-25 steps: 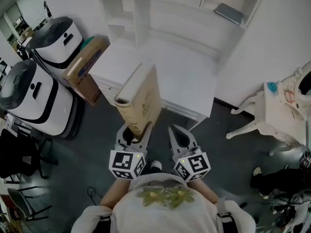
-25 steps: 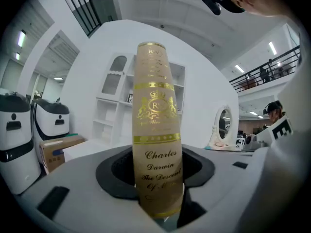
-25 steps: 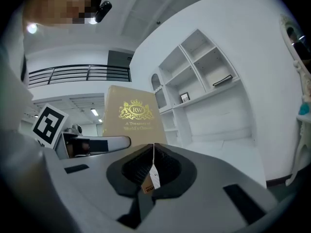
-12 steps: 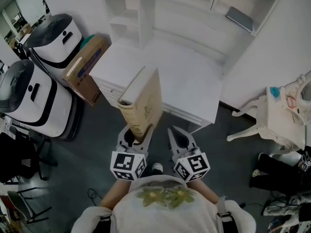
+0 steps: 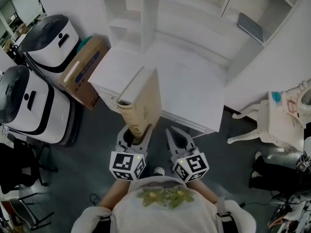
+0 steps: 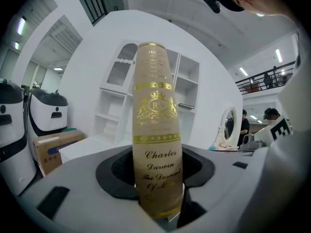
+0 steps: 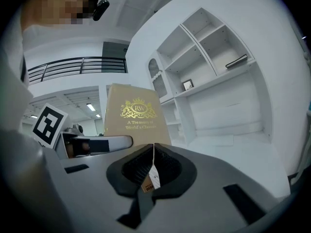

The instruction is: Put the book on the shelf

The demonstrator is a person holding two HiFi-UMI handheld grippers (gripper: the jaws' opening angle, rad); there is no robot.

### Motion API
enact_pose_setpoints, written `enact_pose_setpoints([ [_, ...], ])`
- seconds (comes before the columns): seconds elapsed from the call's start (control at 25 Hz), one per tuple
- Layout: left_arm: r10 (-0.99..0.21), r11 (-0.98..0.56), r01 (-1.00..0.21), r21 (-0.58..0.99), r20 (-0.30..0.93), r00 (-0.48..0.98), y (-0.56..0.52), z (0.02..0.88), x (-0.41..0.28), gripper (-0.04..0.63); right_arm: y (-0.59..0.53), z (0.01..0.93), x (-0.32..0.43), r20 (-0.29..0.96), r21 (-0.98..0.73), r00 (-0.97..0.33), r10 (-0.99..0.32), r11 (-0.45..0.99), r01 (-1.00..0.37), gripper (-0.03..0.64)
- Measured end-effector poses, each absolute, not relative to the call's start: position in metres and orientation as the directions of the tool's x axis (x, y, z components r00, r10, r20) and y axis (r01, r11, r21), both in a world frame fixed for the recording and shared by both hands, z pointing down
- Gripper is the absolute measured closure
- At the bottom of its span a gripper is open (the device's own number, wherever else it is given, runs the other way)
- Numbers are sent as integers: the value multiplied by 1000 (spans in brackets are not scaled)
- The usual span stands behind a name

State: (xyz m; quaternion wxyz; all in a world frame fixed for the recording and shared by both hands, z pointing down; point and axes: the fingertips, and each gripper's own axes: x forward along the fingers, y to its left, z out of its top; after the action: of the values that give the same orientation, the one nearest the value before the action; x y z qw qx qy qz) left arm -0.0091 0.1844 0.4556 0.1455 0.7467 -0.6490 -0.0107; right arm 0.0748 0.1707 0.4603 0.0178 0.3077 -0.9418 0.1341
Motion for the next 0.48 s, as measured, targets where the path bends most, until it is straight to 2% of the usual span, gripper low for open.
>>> enact_pose_setpoints([
  [0.48,-972,-144,-961,237,147,182,126,449,-62,368,117,456,19,113,-226,-802,-587,770,-596,586],
])
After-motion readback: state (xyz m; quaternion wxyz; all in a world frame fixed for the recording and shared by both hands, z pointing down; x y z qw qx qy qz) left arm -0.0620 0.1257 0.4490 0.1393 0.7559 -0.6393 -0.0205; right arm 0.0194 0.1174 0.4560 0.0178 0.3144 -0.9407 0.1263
